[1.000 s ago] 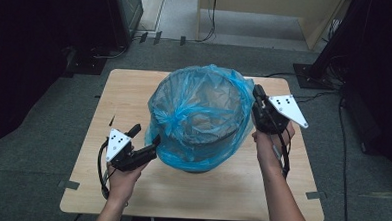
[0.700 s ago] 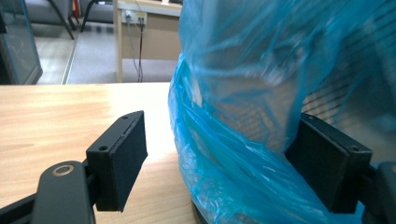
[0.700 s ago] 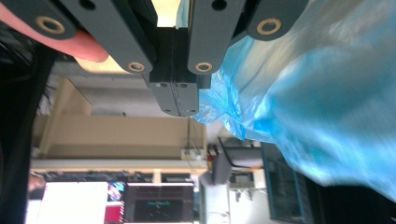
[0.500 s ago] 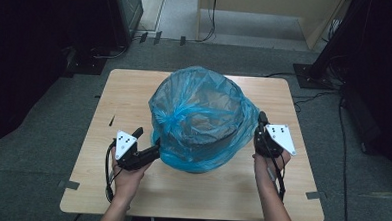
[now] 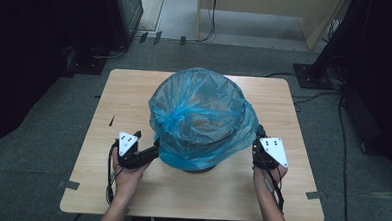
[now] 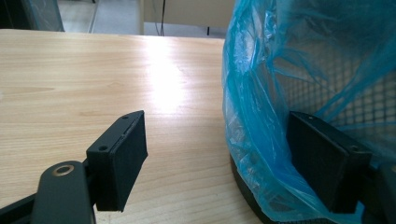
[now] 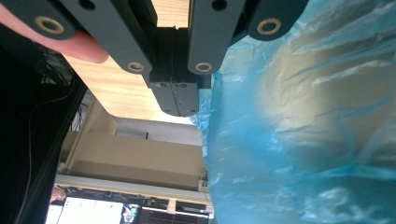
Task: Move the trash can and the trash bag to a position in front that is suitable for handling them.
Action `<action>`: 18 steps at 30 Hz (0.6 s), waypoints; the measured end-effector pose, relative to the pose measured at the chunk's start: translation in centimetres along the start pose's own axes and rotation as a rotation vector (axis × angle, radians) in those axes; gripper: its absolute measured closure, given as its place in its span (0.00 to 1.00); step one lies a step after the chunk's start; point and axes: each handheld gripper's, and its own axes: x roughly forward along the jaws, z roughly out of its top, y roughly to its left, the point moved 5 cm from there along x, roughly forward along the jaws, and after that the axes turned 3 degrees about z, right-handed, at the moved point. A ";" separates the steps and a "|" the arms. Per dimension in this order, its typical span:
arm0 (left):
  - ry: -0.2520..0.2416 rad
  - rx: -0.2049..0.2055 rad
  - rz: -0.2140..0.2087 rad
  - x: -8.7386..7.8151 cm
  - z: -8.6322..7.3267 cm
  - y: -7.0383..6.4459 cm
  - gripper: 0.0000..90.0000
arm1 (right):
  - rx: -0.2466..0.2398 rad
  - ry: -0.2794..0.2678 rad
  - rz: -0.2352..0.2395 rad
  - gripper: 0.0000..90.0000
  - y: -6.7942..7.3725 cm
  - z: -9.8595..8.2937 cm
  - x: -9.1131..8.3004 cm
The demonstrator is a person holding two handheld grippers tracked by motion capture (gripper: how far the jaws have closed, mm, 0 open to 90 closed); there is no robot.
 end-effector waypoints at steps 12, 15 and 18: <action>-0.091 -0.047 -0.017 -1.7 1.3 2.0 0.24 | 0.062 -0.124 0.047 0.73 -3.3 3.3 -2.5; -0.103 -0.044 -0.021 -1.9 1.3 2.1 0.24 | 0.070 -0.140 0.089 0.68 -3.6 4.0 -3.1; -0.109 -0.043 -0.022 -2.0 1.4 2.1 0.24 | 0.066 -0.166 0.133 0.63 -3.6 4.7 -3.8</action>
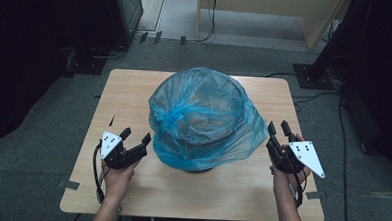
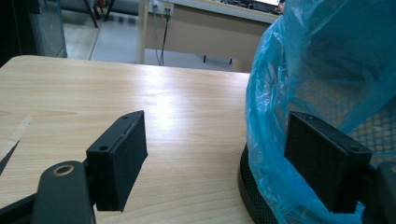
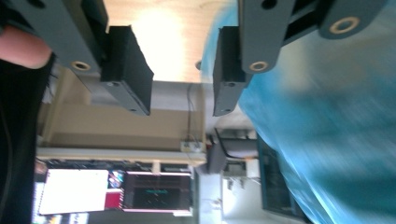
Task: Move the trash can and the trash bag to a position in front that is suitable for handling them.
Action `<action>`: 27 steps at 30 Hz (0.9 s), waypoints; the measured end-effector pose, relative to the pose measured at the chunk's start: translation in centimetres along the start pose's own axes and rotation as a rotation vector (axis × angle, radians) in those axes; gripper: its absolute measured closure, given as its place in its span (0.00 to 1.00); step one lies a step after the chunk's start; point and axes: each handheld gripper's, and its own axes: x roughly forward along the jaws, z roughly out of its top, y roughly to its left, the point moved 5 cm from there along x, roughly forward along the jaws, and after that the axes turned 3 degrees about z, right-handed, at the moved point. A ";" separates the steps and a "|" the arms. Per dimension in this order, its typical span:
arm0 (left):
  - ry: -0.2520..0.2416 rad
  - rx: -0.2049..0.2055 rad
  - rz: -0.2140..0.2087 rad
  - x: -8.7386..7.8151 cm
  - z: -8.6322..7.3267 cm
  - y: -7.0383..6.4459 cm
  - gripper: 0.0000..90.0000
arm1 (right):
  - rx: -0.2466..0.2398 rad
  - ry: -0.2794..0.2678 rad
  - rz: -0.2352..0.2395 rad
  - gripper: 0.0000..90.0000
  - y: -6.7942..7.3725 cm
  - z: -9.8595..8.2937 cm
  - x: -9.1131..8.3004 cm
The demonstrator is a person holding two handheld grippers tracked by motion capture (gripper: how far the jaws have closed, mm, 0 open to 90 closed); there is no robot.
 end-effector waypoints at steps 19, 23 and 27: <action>-0.032 -0.061 0.107 -2.9 -0.6 5.1 0.21 | -0.099 -0.070 0.161 0.74 2.5 6.1 -0.6; -0.001 -0.107 0.183 -3.4 -2.8 7.7 0.21 | -0.121 -0.067 0.242 0.83 3.4 8.0 -0.3; 0.080 -0.045 0.179 -2.9 -3.8 8.4 0.11 | -0.144 -0.058 0.330 0.87 4.8 9.8 0.3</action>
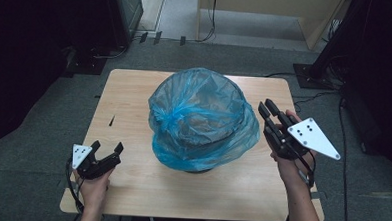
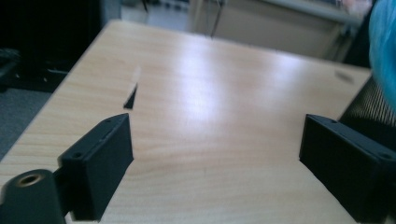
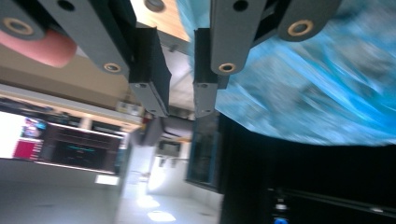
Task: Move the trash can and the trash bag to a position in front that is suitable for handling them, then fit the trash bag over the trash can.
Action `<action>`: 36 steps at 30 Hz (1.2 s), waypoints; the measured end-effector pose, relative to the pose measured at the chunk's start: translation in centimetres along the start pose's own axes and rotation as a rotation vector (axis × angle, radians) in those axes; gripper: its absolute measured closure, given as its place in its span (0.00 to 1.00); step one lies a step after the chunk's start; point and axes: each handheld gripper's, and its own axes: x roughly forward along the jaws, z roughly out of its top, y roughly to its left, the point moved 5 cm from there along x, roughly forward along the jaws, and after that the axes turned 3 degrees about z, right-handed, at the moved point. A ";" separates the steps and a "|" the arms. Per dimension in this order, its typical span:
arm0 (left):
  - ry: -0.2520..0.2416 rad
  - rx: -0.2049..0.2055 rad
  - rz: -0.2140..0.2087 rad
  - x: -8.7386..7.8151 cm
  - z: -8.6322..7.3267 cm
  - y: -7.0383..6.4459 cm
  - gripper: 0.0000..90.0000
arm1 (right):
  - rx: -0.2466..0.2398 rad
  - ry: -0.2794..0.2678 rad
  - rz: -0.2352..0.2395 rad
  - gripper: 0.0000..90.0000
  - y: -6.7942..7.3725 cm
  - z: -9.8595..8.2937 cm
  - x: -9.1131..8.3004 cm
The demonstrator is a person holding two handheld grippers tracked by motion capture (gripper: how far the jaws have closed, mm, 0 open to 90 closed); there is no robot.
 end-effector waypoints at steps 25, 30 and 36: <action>0.200 0.171 0.121 1.7 -2.2 0.3 0.11 | -0.117 0.029 0.476 0.95 5.1 5.9 5.9; 0.227 0.165 0.128 1.9 -2.3 0.4 0.11 | -0.189 0.047 0.626 0.96 6.8 6.2 7.4; 0.277 0.170 0.141 2.2 -2.5 0.5 0.11 | -0.341 0.078 0.813 0.97 9.0 5.6 8.8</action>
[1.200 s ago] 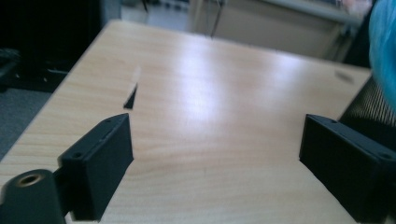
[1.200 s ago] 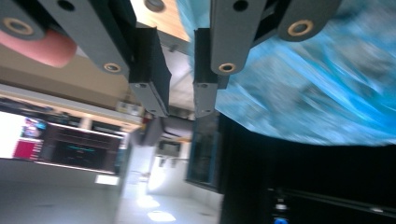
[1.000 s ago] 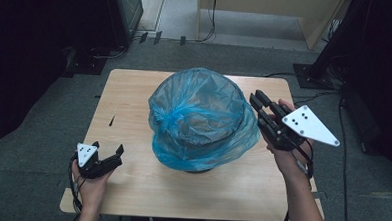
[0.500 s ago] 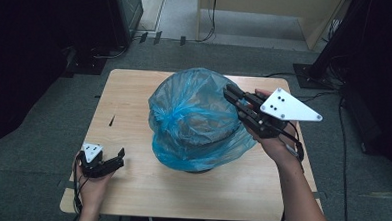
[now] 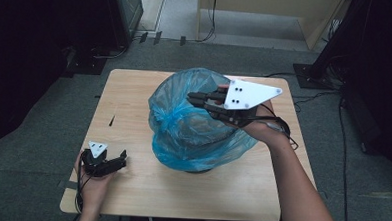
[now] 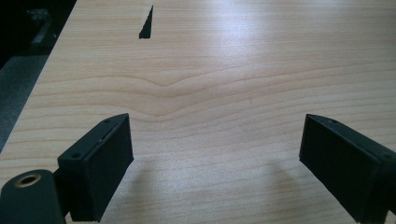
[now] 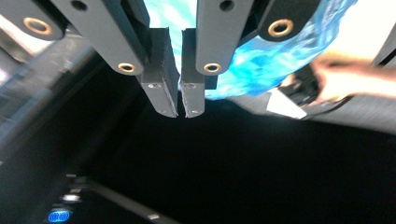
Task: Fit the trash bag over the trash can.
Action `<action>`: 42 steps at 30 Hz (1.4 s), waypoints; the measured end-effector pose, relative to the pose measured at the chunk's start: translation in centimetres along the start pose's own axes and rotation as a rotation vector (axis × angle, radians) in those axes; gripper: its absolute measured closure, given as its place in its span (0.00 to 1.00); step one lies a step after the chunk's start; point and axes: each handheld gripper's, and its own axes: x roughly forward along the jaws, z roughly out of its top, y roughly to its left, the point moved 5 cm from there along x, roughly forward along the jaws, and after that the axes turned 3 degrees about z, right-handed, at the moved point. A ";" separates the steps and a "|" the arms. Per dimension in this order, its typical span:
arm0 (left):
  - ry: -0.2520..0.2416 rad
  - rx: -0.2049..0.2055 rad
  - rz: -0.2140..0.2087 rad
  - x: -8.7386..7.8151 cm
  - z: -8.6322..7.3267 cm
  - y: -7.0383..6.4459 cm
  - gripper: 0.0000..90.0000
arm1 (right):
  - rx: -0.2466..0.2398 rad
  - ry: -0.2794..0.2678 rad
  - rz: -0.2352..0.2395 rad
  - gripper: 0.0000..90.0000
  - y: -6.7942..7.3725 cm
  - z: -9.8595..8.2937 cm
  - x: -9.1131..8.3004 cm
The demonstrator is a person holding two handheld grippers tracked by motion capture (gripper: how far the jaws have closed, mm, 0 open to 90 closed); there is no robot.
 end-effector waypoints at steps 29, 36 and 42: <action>0.023 -0.004 0.002 0.2 0.0 0.1 0.11 | -0.059 0.491 0.431 1.00 1.3 -4.6 6.6; 0.030 -0.001 0.006 0.2 -0.1 0.0 0.11 | -0.052 0.403 0.394 1.00 0.4 -2.5 5.9; 0.031 0.000 0.003 0.2 -0.1 0.0 0.11 | -0.062 0.460 0.422 1.00 1.2 -4.0 6.7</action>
